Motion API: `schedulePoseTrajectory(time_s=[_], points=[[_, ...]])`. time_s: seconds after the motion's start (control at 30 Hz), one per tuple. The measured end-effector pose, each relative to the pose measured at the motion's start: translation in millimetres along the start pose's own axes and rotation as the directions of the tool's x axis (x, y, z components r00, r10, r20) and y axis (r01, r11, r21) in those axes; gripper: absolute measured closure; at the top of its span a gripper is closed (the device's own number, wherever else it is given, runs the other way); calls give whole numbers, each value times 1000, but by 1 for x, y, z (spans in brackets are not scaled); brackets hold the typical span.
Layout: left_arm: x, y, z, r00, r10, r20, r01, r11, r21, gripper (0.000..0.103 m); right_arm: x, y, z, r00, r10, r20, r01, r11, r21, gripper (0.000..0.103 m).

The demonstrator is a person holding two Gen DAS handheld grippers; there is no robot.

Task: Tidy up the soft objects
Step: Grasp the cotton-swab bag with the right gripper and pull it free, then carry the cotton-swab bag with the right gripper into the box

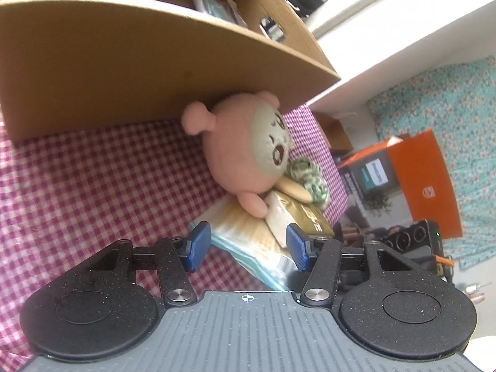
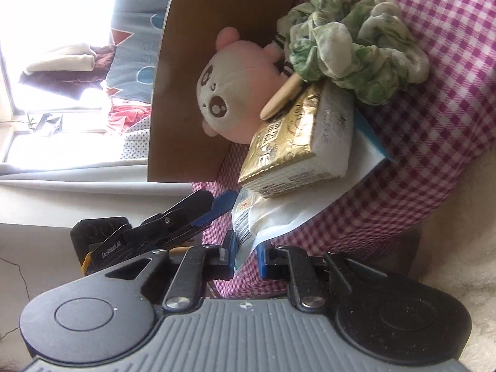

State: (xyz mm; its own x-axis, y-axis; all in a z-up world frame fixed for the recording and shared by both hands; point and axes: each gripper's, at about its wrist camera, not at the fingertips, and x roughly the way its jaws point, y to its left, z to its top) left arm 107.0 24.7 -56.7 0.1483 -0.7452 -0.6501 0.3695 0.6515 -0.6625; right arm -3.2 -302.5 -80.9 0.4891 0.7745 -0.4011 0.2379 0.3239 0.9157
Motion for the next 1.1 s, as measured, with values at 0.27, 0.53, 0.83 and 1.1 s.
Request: schedulePoseTrajectory(time_s=[0.27,0.53,0.83,1.1], points=[[-11,33,8,999,-44,28,48,984,-173,40,3,22,1,997,73,-33,-75,996,-57,87],[-22,60,-2,993,-114,6,111,952,-285,40,16,43,1,988,97,-118,-113,983,-143,87],[-56,41,-22,996,-29,87,48,973,-224,55,39,70,0,979,68,-192,-115,963,-242,87],[-111,20,-40,973,26,229,16,983,-181,60,45,109,-14,974,51,-219,-137,906,-400,87]])
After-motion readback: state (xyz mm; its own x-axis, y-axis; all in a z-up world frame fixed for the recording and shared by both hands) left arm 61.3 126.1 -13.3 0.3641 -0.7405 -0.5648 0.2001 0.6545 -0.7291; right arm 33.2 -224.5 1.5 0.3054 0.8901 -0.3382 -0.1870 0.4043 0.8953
